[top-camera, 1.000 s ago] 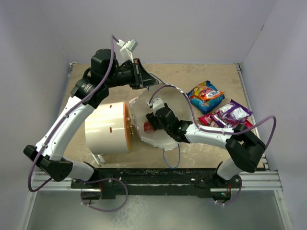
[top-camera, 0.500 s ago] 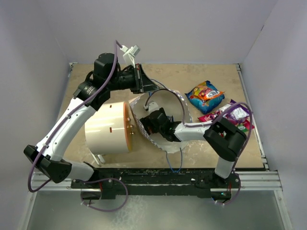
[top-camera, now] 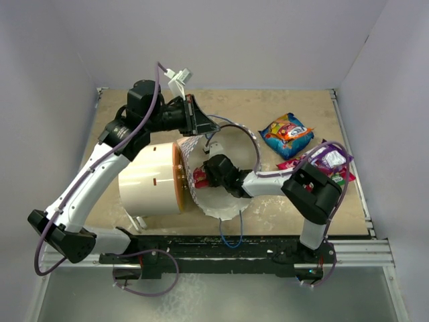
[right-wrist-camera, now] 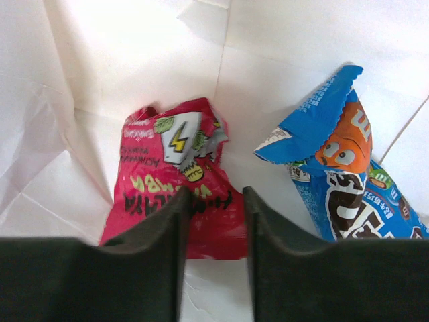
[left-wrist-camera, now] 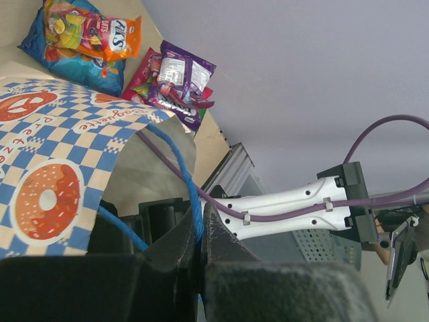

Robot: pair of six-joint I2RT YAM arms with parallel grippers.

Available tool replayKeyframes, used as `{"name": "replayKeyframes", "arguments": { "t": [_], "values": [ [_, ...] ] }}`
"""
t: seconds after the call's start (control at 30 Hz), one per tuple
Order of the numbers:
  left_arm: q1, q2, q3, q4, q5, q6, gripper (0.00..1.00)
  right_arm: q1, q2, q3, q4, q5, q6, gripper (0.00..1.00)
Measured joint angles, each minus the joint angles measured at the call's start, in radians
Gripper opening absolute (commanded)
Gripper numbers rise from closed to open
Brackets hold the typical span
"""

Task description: Take the snacks out of the paper bag

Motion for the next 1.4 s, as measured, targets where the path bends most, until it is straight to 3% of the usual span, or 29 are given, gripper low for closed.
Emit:
{"name": "replayKeyframes", "arguments": {
  "t": [0.13, 0.33, 0.73, 1.07, 1.4],
  "values": [
    [0.0, -0.005, -0.014, 0.0, -0.005, 0.0, 0.0, 0.0, -0.021, 0.0, -0.002, -0.002, -0.029, 0.04],
    [0.0, -0.014, -0.036, 0.0, -0.029, -0.001, 0.0, 0.0, -0.1, 0.0, -0.035, 0.002, -0.105, 0.0],
    [0.0, -0.019, -0.047, -0.003, -0.092, -0.002, 0.0, 0.007, -0.423, -0.106, -0.121, -0.074, -0.212, 0.0],
    [0.001, -0.019, -0.047, -0.009, -0.109, -0.002, 0.0, 0.007, -0.688, -0.121, -0.298, -0.072, -0.29, 0.0],
    [0.001, -0.019, -0.045, -0.03, -0.111, 0.0, 0.0, 0.008, -0.973, -0.054, -0.433, 0.099, -0.409, 0.0]
  ]
}}
